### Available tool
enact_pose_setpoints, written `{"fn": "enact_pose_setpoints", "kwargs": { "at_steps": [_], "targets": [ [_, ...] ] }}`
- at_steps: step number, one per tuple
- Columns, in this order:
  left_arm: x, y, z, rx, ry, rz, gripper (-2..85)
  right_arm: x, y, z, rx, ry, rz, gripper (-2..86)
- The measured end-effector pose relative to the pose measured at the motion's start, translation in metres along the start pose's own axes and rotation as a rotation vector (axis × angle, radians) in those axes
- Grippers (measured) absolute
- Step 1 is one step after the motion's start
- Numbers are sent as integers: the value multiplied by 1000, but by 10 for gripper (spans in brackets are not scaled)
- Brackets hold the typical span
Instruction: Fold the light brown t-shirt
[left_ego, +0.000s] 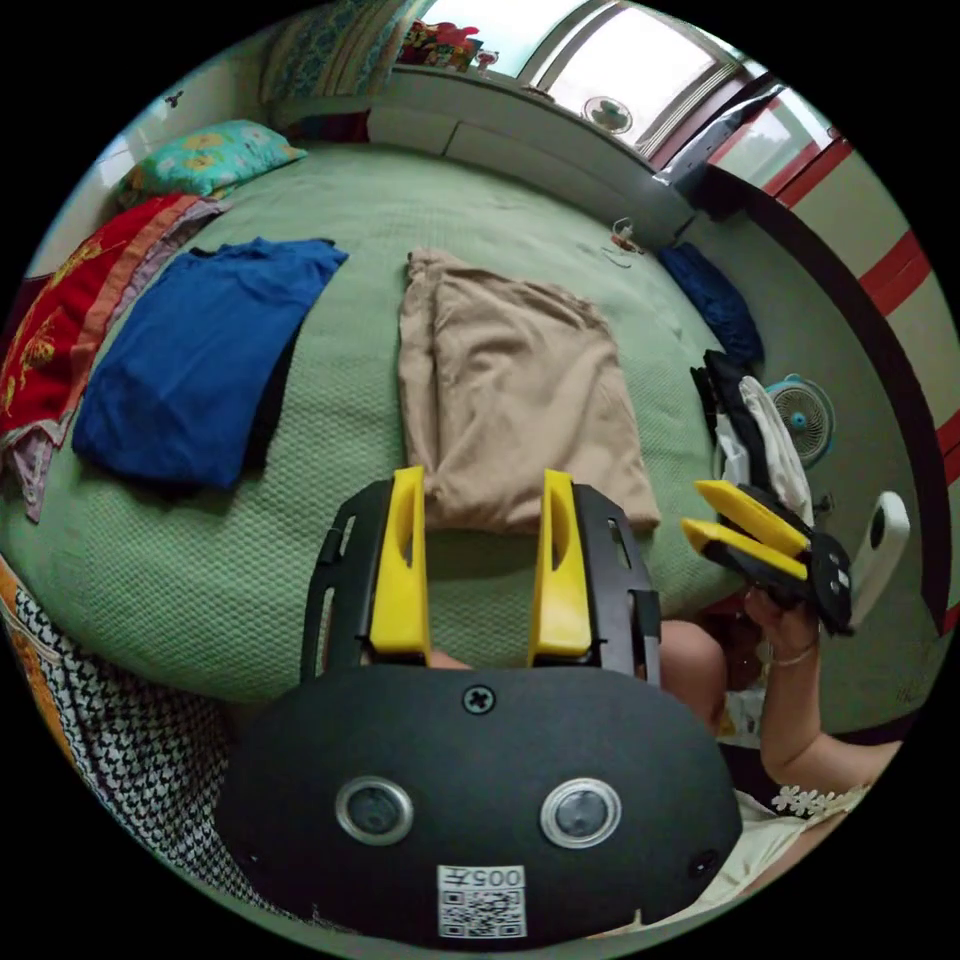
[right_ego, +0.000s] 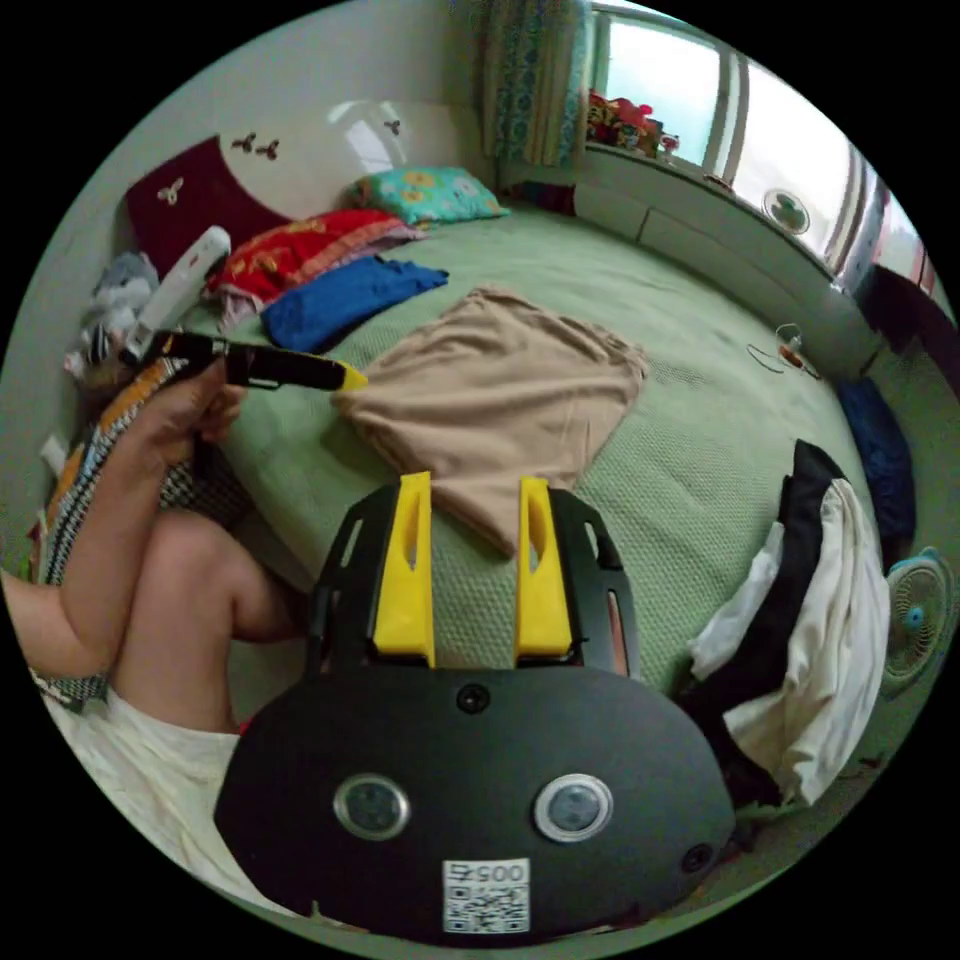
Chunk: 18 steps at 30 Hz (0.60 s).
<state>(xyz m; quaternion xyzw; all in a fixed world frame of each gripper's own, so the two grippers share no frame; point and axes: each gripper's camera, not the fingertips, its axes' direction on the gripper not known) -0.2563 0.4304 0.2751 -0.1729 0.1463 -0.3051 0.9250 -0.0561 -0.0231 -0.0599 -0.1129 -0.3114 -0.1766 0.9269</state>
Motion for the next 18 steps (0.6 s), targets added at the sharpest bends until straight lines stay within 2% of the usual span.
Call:
{"fn": "enact_pose_setpoints", "kwargs": {
  "at_steps": [5,7,9,13,18],
  "targets": [
    [-4,-16,14,14,32,-20,140,-57,19,18,-78,324,-187,59],
    [-2,-24,26,-23,-5,-20,135,-67,23,29,-123,374,-212,49],
    [-1,-30,32,-25,43,-36,127,-76,28,36,-164,389,-221,35],
    [1,-43,43,-42,57,-56,100,-96,45,32,-84,463,-206,-8],
    [-2,-52,42,0,138,-67,79,-108,61,11,68,601,-205,-17]
  ]
}}
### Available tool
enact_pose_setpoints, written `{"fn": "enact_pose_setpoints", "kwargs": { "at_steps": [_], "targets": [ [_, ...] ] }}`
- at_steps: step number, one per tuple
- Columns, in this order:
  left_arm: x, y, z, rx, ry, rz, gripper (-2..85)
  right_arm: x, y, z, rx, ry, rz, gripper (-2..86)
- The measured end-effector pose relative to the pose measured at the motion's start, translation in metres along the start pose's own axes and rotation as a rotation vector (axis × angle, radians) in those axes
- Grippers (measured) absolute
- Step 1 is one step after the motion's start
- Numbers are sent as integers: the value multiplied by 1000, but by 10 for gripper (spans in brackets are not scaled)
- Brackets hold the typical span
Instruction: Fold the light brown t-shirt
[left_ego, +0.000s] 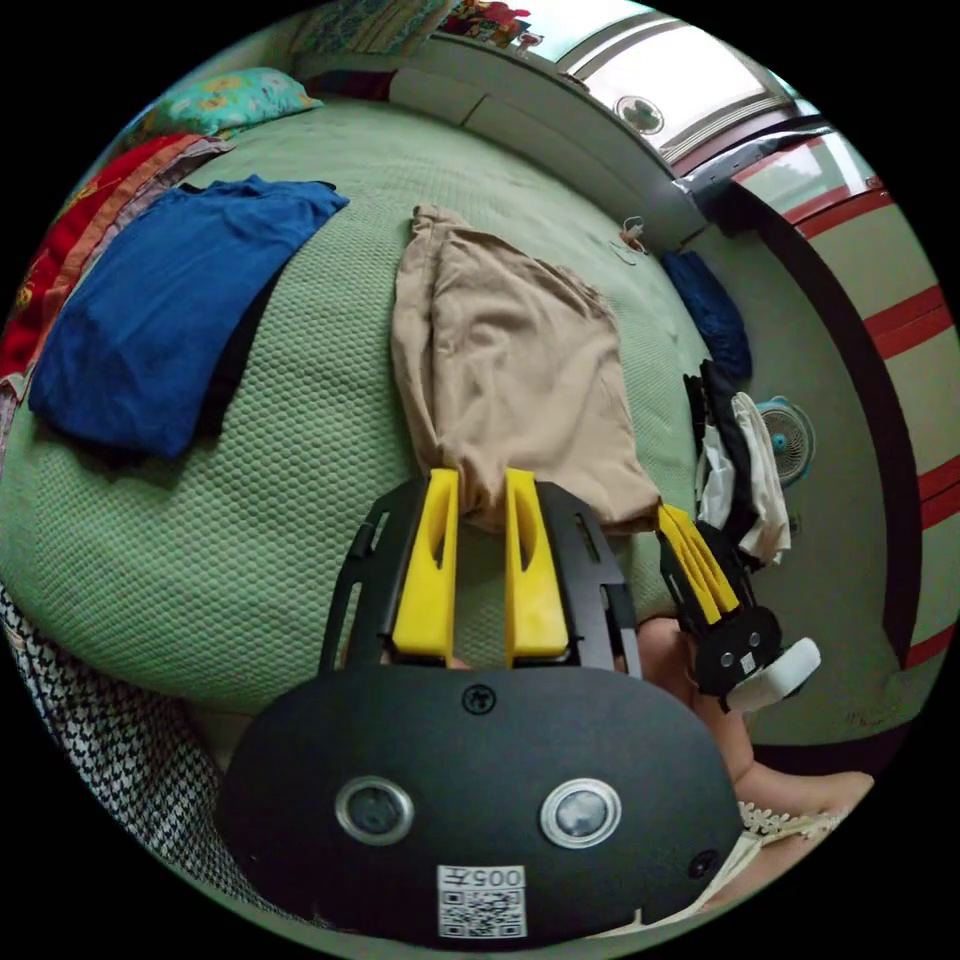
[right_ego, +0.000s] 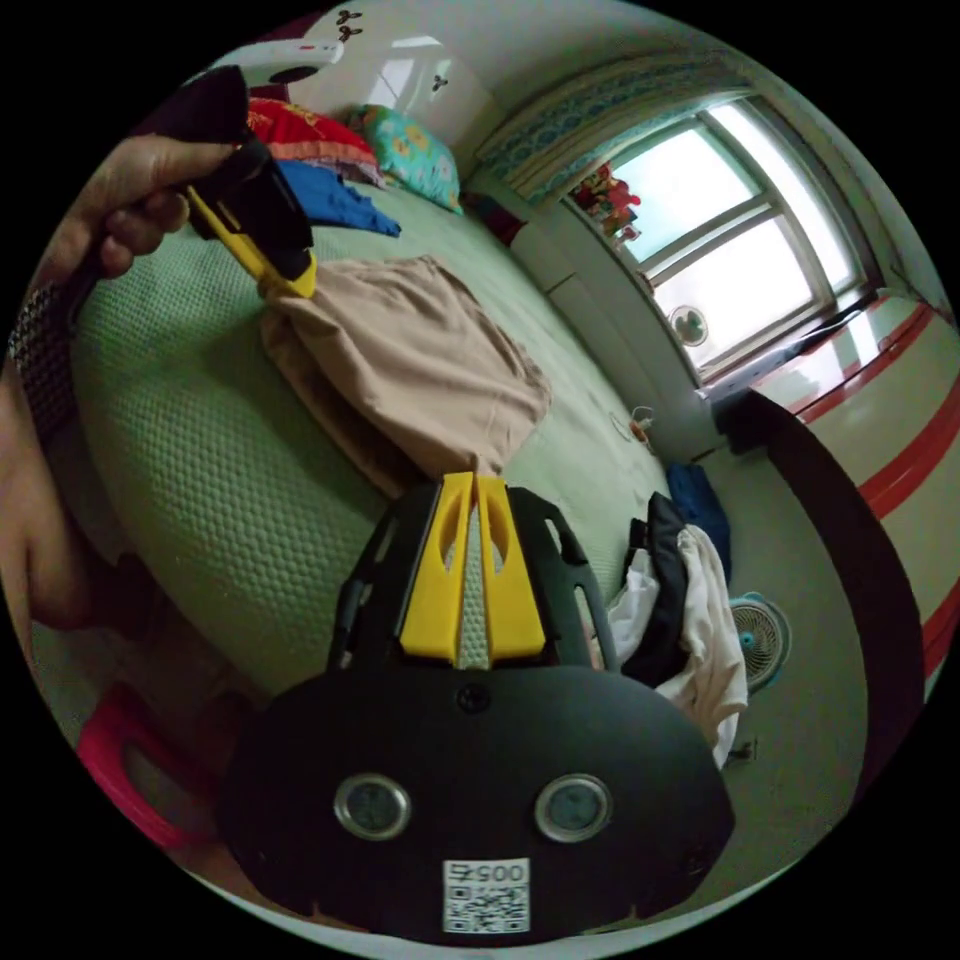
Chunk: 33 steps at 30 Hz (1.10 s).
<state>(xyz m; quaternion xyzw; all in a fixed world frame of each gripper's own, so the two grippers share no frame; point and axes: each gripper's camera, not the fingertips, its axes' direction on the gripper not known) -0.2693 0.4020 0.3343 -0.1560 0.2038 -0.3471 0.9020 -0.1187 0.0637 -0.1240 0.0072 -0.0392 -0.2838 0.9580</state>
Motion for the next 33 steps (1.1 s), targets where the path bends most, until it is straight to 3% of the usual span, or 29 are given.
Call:
{"fn": "enact_pose_setpoints", "kwargs": {
  "at_steps": [4,11,20,33],
  "targets": [
    [-3,-5,-2,47,68,-11,64,20,12,-2,-26,-77,77,-17],
    [12,-15,15,-4,8,11,52,76,42,28,-114,-431,263,-16],
    [28,-27,57,-123,-102,13,54,89,50,77,-303,-552,250,-16],
    [58,-33,96,-130,-225,47,51,126,69,127,-364,-731,382,-17]
  ]
}}
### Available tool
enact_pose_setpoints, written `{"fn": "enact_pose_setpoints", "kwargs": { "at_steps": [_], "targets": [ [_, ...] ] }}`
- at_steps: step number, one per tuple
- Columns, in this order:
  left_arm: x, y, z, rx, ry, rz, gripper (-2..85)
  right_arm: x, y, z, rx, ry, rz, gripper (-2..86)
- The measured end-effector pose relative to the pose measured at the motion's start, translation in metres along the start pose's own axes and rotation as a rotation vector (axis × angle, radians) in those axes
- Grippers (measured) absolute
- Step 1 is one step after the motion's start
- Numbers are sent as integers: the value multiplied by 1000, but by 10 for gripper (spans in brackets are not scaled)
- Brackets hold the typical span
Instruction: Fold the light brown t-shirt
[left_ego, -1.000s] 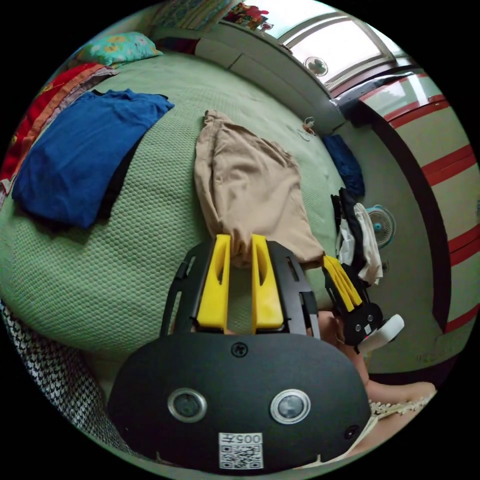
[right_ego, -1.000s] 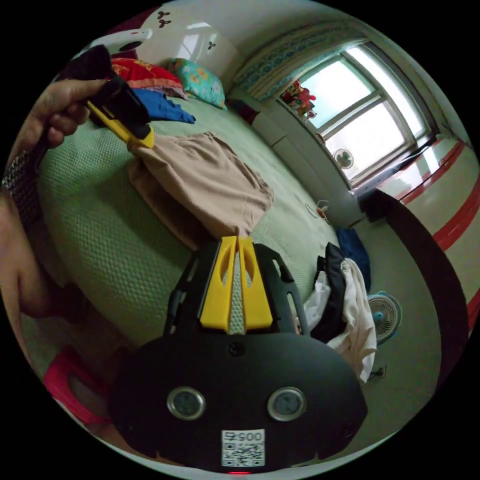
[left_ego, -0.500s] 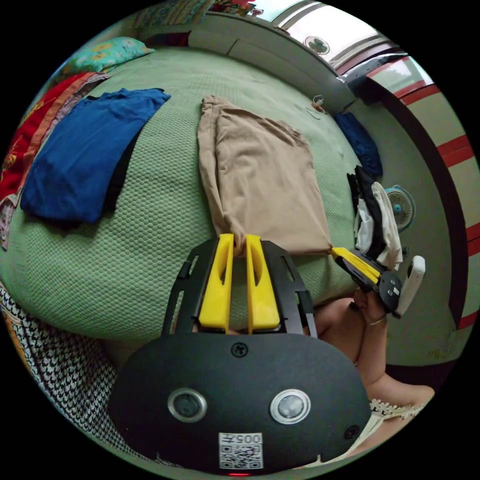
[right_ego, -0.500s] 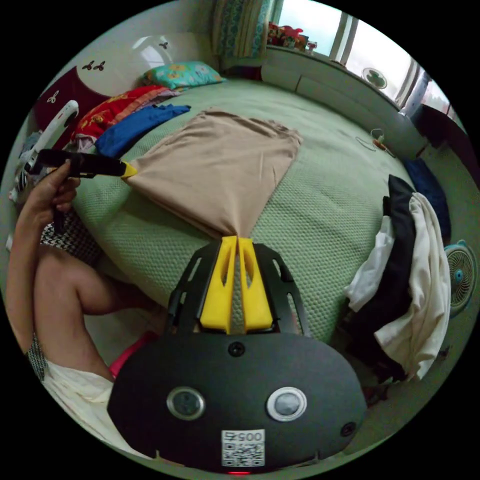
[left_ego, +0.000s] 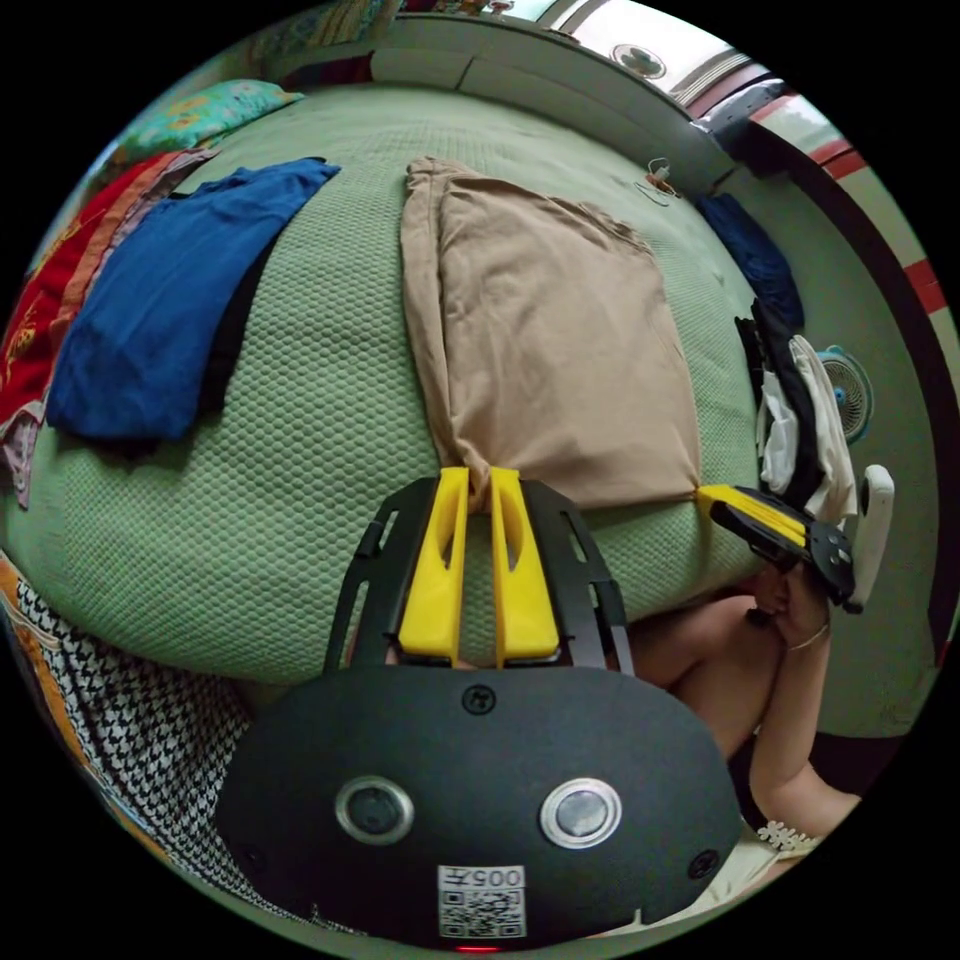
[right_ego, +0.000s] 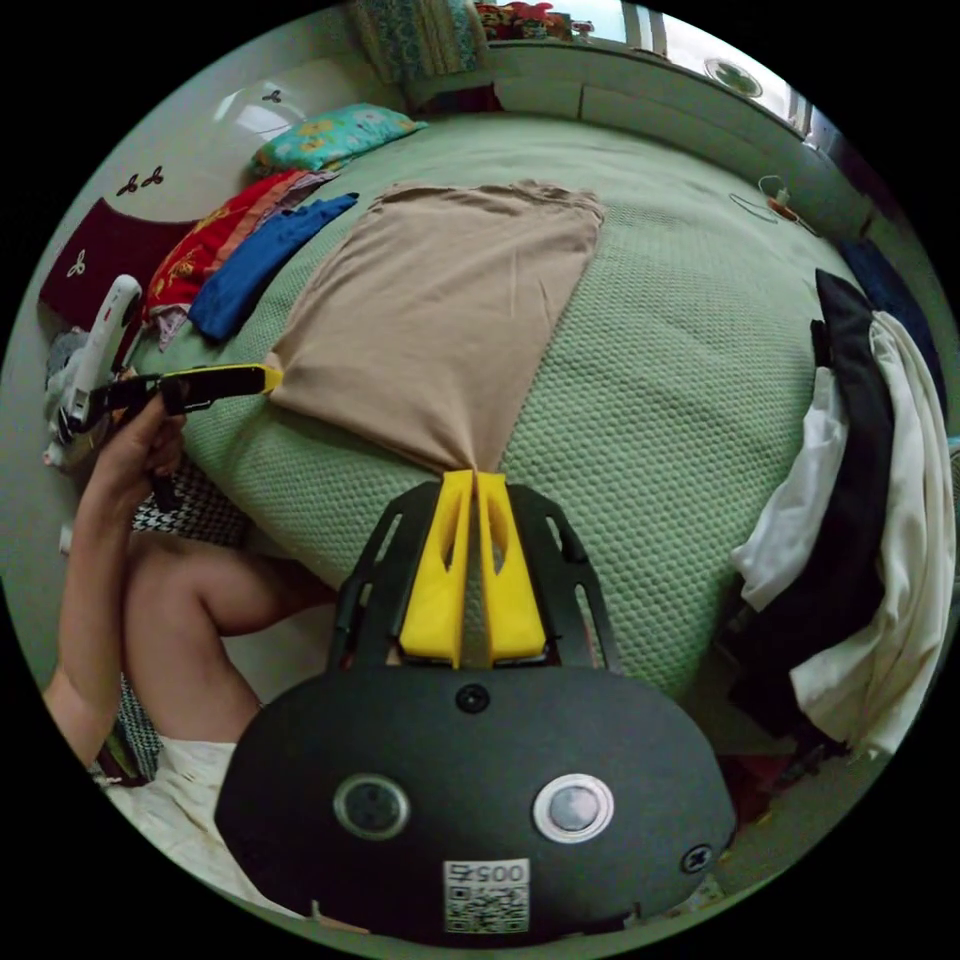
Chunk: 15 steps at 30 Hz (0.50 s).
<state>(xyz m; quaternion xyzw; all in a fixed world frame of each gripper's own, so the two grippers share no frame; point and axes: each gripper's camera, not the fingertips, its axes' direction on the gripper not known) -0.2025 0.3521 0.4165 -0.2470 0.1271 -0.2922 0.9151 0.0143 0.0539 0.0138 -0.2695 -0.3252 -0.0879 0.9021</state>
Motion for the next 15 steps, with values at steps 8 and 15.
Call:
{"fn": "enact_pose_setpoints", "kwargs": {
  "at_steps": [8,15],
  "targets": [
    [12,0,9,8,36,-60,50,17,-9,8,-23,-1,0,-16],
    [32,5,12,33,25,-78,50,23,-18,13,-32,24,-4,-17]
  ]
}}
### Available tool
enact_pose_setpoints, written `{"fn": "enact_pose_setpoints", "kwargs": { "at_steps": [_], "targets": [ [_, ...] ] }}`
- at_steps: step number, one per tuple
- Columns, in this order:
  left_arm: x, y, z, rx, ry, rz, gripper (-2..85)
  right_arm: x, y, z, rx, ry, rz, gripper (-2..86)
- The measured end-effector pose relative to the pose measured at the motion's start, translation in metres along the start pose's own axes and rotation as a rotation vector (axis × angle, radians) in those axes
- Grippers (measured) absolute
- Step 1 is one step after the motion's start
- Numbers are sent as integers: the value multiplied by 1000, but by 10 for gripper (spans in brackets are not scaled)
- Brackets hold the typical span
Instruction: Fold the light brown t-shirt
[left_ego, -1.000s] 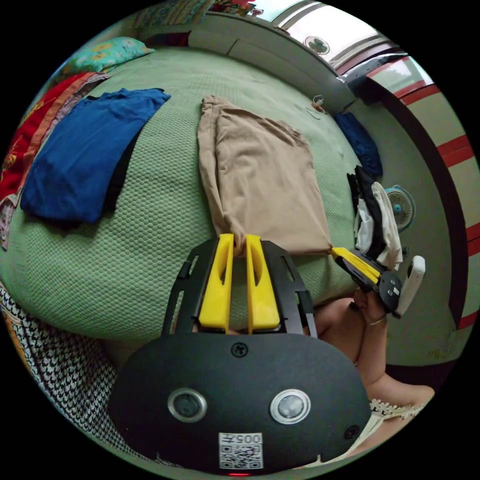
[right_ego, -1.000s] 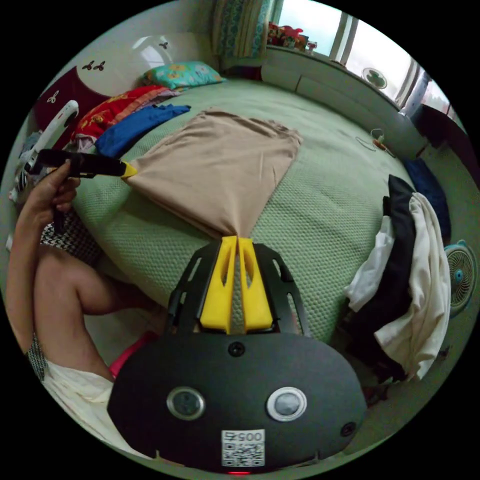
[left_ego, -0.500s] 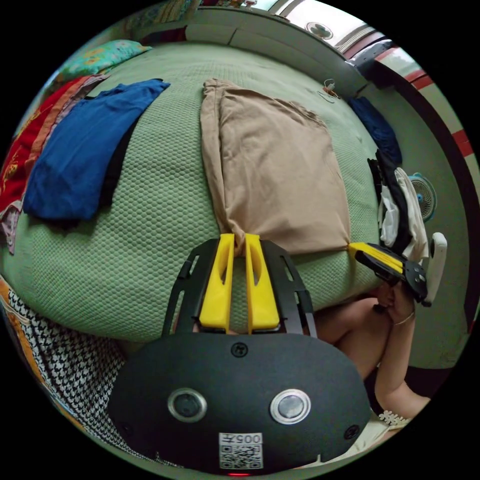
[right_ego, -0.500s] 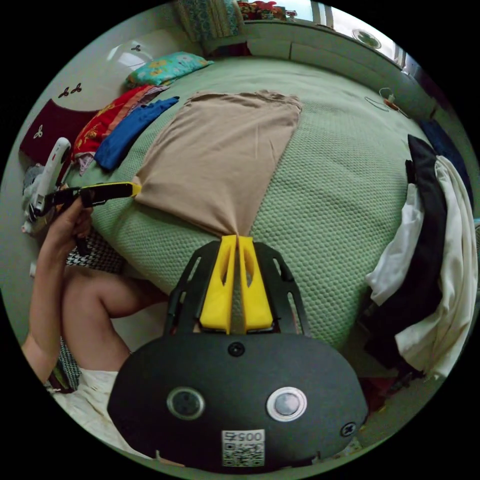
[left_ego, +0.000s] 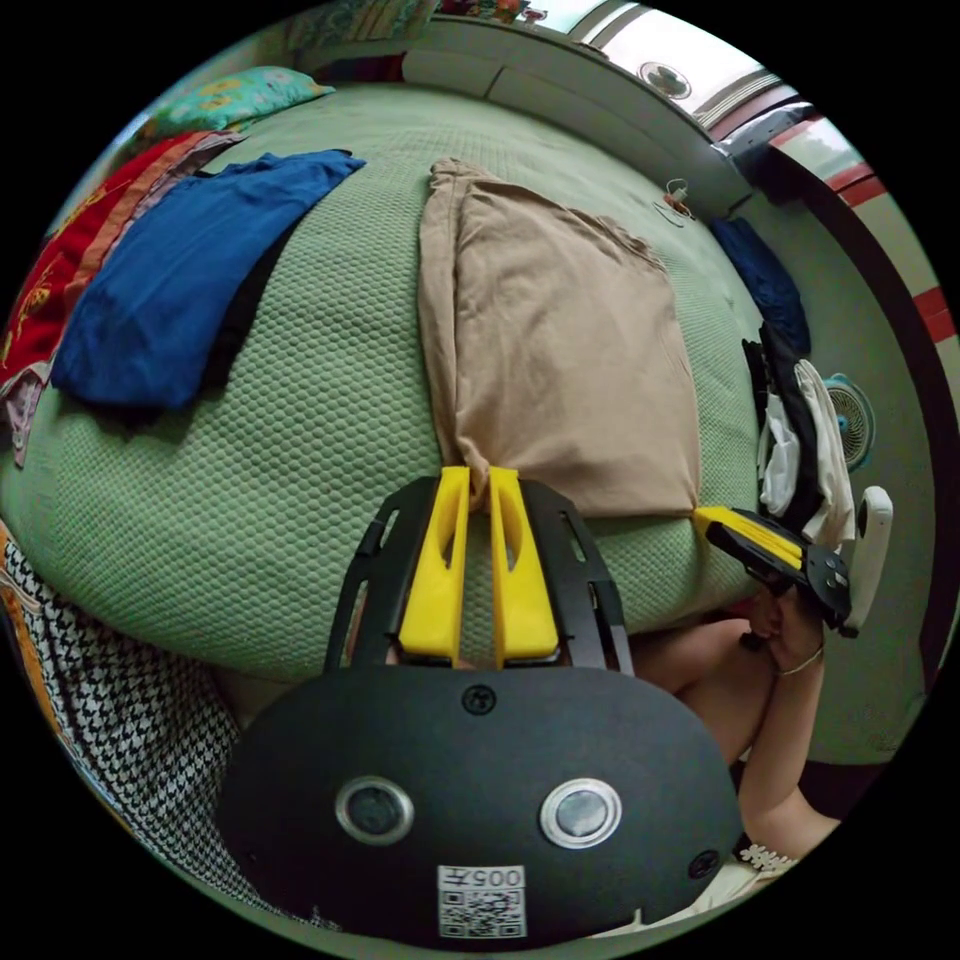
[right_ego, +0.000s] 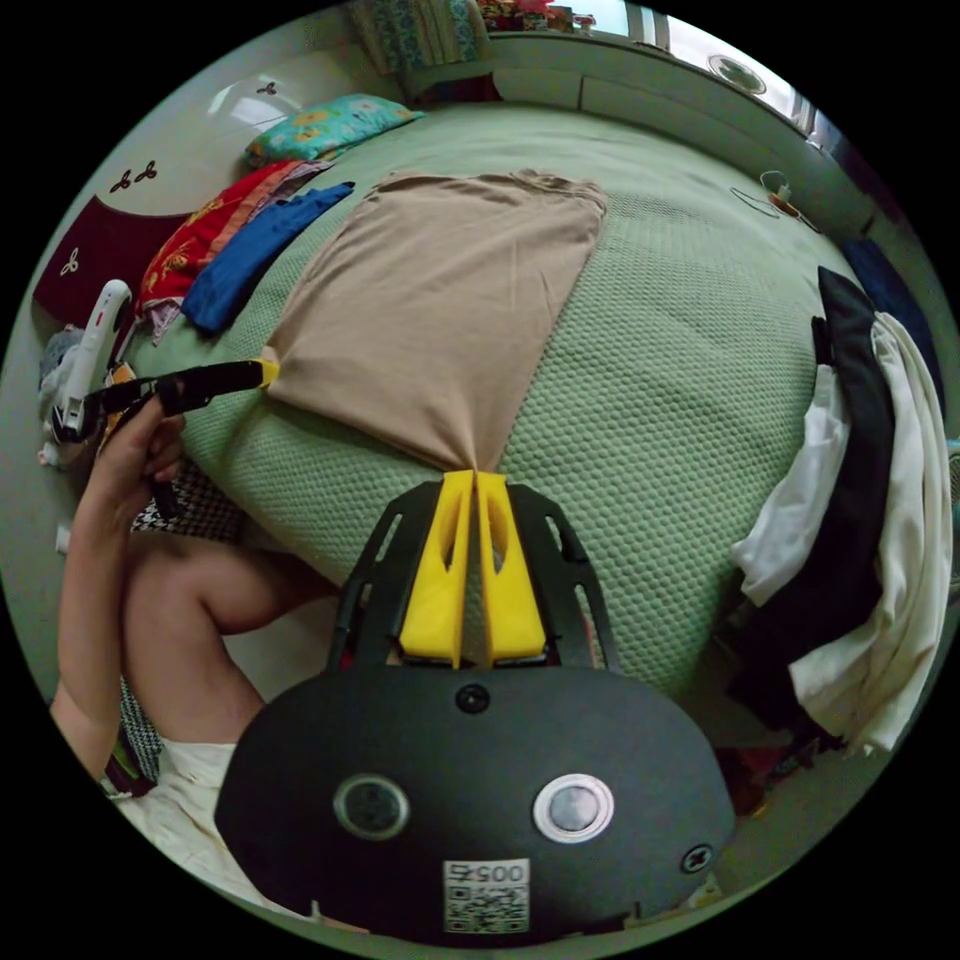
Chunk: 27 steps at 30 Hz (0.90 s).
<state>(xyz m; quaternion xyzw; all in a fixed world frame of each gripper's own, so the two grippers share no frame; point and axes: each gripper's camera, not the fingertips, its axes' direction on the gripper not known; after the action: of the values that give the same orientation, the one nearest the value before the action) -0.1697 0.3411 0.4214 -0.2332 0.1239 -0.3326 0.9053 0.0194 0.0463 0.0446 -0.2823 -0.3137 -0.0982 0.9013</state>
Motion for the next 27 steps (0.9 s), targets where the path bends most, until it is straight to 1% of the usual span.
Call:
{"fn": "enact_pose_setpoints", "kwargs": {
  "at_steps": [4,8,12,17,21,24,27],
  "targets": [
    [7,4,2,3,36,-18,49,4,-4,2,-4,3,-19,-17],
    [16,8,4,7,46,-25,49,16,-8,4,-7,-43,6,-17],
    [40,14,6,16,-24,12,50,20,-13,6,-14,-53,21,-17],
    [64,21,8,23,-76,40,49,13,-18,9,-18,15,0,-17],
    [100,30,13,24,-223,222,49,11,-22,12,-32,30,-18,-16],
    [122,40,18,45,-313,279,49,9,-25,15,-44,44,-30,-16],
    [130,44,19,39,-304,268,49,10,-27,14,-51,41,-37,-11]
  ]
}}
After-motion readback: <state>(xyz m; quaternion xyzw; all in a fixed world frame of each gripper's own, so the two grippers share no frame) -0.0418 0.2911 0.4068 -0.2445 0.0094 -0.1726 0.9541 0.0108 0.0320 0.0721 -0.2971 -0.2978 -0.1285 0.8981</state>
